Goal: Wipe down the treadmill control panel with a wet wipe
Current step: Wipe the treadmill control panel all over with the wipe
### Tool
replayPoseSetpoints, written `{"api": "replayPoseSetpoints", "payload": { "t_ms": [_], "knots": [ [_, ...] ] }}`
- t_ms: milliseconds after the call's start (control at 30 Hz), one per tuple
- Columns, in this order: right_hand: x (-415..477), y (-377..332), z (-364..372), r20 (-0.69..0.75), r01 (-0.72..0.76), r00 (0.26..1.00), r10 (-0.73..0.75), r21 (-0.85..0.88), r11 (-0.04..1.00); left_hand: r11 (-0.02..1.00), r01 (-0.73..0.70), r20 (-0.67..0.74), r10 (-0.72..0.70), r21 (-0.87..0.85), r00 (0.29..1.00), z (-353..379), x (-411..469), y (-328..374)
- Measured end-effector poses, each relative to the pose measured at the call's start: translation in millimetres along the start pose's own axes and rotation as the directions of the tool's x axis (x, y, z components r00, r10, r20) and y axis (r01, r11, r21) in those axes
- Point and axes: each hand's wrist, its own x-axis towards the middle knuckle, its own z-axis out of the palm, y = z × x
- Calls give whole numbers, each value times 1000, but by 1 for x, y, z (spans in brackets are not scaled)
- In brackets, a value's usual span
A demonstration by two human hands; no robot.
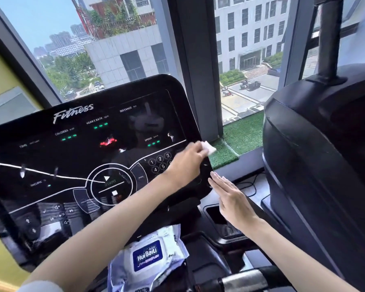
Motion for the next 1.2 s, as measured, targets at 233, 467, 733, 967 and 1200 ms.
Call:
{"api": "replayPoseSetpoints", "payload": {
  "t_ms": [233, 467, 733, 967, 1200],
  "knots": [
    [2, -3, 2, 8, 2, 1000, -2, -21, 1000, 975, 194, -211, -214, -112, 954, -3, 5, -3],
    [5, -2, 3, -49, -3, 999, 2, -19, 1000, 983, 179, -211, -181, -32, 960, -18, 17, -17],
    [4, -5, 3, -59, 17, 998, -24, -113, 993, 992, -65, 125, 51, 110, 991, -2, 4, 6],
    [-2, -3, -1, 2, 14, 1000, -14, -15, 1000, 996, -81, 149, 74, 48, 986, 8, -6, 21],
    [14, -18, -22, 187, -520, 749, 636, 761, 389, 999, 54, 9, -54, -6, 999, 7, 0, 6]
  ]
}}
